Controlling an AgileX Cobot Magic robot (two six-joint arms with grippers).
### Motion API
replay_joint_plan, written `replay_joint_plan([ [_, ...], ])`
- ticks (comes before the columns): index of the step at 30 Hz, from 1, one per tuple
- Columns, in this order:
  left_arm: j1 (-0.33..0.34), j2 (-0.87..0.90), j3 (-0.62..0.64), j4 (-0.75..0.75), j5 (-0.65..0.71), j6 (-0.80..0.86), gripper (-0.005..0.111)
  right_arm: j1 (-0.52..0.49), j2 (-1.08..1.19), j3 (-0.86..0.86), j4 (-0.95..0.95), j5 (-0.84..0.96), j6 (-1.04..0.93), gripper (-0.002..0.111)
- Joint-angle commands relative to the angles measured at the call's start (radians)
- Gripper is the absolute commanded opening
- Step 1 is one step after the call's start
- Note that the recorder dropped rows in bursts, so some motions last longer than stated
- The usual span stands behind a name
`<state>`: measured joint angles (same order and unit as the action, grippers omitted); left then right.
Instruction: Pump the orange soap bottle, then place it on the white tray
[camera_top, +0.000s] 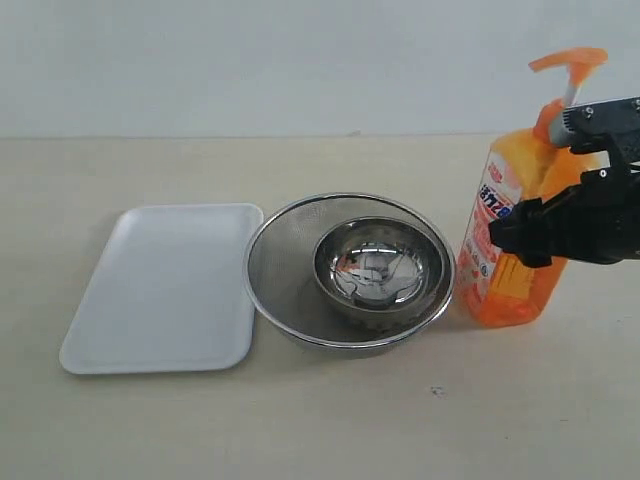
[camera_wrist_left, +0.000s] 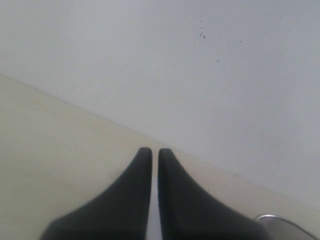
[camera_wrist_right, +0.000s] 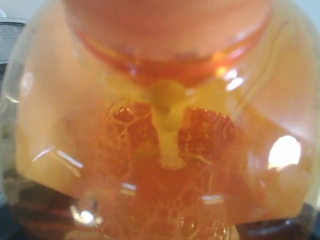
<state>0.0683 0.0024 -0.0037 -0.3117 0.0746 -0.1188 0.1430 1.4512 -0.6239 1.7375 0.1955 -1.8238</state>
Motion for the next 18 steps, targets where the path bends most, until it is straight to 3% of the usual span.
replay_joint_plan([
  [1,0.000,-0.002,0.004,-0.005,0.001,0.007,0.005,0.057,-0.053,-0.007,0.007,-0.163,-0.023,0.000],
  [10,0.000,-0.002,0.004,-0.005,0.001,0.007,0.005,0.257,-0.102,-0.028,0.007,-0.409,-0.094,0.000],
  [15,0.000,-0.002,0.004,-0.005,0.001,0.007,0.005,0.308,-0.102,-0.028,0.007,-0.511,-0.095,0.000],
  [18,0.000,-0.002,0.004,-0.005,0.001,0.007,0.005,0.307,-0.102,-0.028,0.007,-0.475,-0.095,0.000],
])
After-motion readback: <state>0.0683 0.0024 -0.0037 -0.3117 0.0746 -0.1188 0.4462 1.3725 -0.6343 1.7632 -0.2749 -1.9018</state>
